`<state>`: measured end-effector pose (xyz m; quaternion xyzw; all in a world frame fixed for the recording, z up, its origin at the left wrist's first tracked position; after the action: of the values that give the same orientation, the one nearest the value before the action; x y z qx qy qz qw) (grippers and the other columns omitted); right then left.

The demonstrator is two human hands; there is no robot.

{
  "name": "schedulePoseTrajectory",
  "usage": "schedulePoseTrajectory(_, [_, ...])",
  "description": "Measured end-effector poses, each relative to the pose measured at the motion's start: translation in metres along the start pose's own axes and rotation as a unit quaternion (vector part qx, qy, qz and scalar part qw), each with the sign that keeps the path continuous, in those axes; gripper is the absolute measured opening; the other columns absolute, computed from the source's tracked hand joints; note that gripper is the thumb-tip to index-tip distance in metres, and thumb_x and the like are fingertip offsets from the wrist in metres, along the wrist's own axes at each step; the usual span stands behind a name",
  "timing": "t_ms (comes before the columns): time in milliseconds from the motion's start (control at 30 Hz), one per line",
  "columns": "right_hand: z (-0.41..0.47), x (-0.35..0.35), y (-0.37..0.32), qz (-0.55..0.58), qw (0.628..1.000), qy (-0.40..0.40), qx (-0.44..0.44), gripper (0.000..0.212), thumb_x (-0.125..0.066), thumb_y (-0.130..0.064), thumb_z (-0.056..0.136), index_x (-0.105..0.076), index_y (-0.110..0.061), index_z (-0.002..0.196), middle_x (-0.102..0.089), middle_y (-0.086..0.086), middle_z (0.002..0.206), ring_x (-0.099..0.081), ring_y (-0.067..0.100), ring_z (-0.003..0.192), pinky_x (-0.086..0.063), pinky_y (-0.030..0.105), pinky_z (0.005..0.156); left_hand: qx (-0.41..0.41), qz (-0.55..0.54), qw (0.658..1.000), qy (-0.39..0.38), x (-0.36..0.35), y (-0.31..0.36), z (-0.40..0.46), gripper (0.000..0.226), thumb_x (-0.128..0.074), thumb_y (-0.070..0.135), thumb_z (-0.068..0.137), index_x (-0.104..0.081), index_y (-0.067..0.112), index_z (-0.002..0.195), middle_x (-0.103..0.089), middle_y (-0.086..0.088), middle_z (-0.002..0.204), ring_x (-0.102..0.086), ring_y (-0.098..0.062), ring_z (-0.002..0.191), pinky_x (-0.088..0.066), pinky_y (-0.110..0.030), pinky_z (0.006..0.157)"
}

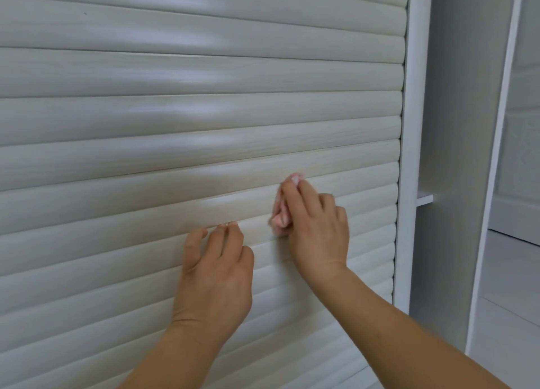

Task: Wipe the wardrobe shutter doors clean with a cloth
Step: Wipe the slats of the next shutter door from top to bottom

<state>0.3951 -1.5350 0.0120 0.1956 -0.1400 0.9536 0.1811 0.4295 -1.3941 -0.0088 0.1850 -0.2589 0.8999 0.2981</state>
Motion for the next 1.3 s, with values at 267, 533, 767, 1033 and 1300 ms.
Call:
schedulePoseTrajectory(267, [0.018,-0.009,0.079,-0.038,0.992,-0.046,-0.115,0.056,-0.054,-0.018,0.084,-0.040,-0.025,0.137,-0.044,-0.002,0.139,-0.050,0.031,0.103,-0.028,0.034,0.072,0.001,0.018,1.000,0.006,0.000,0.001,0.002,0.031,-0.029,0.004,0.069,-0.059,0.008,0.066,-0.062,-0.016,0.094,-0.061,-0.032,0.081,-0.027,-0.043,0.090])
schedulePoseTrajectory(533, [0.036,-0.006,0.150,0.139,0.964,0.032,-0.224,0.042,-0.042,-0.005,0.082,-0.053,-0.031,0.113,-0.057,-0.004,0.117,-0.048,0.027,0.099,-0.045,0.037,0.070,0.006,0.020,1.000,0.005,-0.002,0.003,0.002,0.028,-0.032,0.004,0.070,-0.060,0.007,0.066,-0.062,-0.016,0.094,-0.061,-0.033,0.083,-0.027,-0.043,0.091])
schedulePoseTrajectory(767, [0.028,-0.018,0.096,0.224,0.939,0.034,-0.260,0.041,-0.025,-0.034,0.086,-0.044,-0.032,0.122,-0.052,0.011,0.108,-0.050,0.024,0.089,-0.045,0.038,0.079,0.011,0.013,1.000,0.003,-0.005,0.004,0.002,0.029,-0.032,0.005,0.070,-0.060,0.008,0.066,-0.063,-0.017,0.095,-0.061,-0.033,0.085,-0.028,-0.042,0.090])
schedulePoseTrajectory(1033, [-0.010,-0.012,-0.021,0.099,0.993,0.063,-0.001,0.049,-0.040,-0.017,0.081,-0.052,-0.014,0.128,-0.064,0.006,0.123,-0.045,0.020,0.076,-0.042,0.027,0.057,0.017,0.005,1.000,-0.011,-0.002,0.005,0.004,0.028,-0.033,0.008,0.069,-0.061,0.008,0.065,-0.062,-0.017,0.089,-0.061,-0.031,0.080,-0.029,-0.042,0.084])
schedulePoseTrajectory(1300, [0.029,0.021,0.077,0.320,0.906,0.144,-0.237,0.035,-0.046,-0.004,0.091,-0.058,-0.019,0.120,-0.053,-0.006,0.088,-0.050,0.018,0.084,-0.038,0.014,0.071,0.022,0.003,0.999,-0.024,-0.002,0.002,0.002,0.036,-0.027,0.005,0.069,-0.063,0.005,0.067,-0.062,-0.018,0.094,-0.062,-0.033,0.083,-0.028,-0.043,0.088])
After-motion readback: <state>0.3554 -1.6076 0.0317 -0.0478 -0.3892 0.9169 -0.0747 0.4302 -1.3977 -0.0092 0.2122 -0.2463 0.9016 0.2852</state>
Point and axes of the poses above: each hand's wrist, its own z-axis towards the middle knuckle, its own x-axis out of the back of the hand, y = z × x, the point moved 6 cm from there along z, towards the middle knuckle
